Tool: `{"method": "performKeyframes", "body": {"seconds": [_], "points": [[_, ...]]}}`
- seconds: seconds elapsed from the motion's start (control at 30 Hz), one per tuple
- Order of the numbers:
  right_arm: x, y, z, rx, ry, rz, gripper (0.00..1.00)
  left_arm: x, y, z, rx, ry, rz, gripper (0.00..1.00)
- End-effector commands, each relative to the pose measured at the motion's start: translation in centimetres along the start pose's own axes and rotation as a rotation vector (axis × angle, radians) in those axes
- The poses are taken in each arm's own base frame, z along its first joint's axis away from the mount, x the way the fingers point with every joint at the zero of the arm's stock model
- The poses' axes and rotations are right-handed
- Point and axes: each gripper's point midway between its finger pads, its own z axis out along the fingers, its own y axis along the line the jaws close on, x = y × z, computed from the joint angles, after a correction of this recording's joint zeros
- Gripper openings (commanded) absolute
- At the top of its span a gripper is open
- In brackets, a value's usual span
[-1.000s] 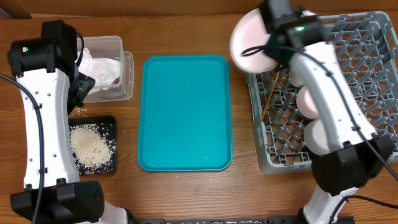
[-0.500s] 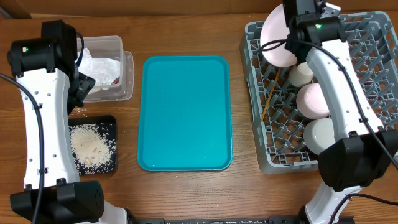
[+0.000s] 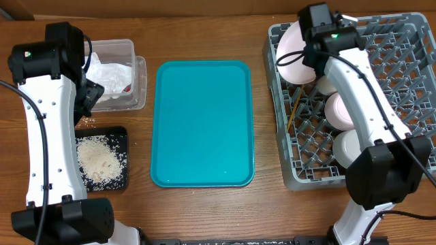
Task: Sort waste into correct bins and load items into the dishwasher
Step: 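Lift the white plate and carry it right into the rack, then stand the plate upright in the rack's back corner and release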
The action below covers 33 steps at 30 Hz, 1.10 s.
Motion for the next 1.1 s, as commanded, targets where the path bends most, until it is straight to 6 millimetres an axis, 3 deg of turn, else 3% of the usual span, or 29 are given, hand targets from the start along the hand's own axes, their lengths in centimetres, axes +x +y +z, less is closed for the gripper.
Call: {"method": "performKeyframes", "body": {"seconds": [0.0,0.07,0.13,0.27,0.37,0.47,0.57,0.67,0.83,1.07], "points": [[0.6,1.5,-0.9,-0.034,-0.007,-0.019,0.04,-0.2,0.0,-0.7,0.018,-0.017,-0.025,1.0],[1.0,2.4,-1.4,-0.052,-0.008,-0.036,0.12,-0.2,0.0,-0.7,0.018,-0.017,-0.024,1.0],[1.5,3.4,-2.0,-0.083,0.0,-0.052,0.38,-0.2,0.0,-0.7,0.018,-0.017,-0.024,1.0],[2.1,5.4,-4.2,-0.204,0.028,-0.056,0.41,-0.2,0.0,-0.7,0.018,-0.017,-0.025,1.0],[1.7,6.3,-7.1,-0.325,0.032,-0.035,0.43,-0.2,0.0,-0.7,0.018,-0.017,-0.024,1.0],[0.9,6.4,-10.3,-0.442,0.025,-0.008,0.56,-0.2,0.0,-0.7,0.018,-0.017,-0.024,1.0],[0.2,5.4,-13.2,-0.529,0.008,0.019,0.83,-0.2,0.0,-0.7,0.018,-0.017,-0.025,1.0],[-0.1,3.6,-15.6,-0.561,-0.015,0.036,0.93,-0.2,0.0,-0.7,0.018,-0.017,-0.025,1.0],[1.2,0.2,-18.6,-0.567,-0.006,0.035,0.96,-0.2,0.0,-0.7,0.018,-0.017,-0.025,1.0],[6.2,-3.8,-21.5,-0.518,0.033,-0.066,0.96,-0.2,0.0,-0.7,0.018,-0.017,-0.025,1.0]]}}
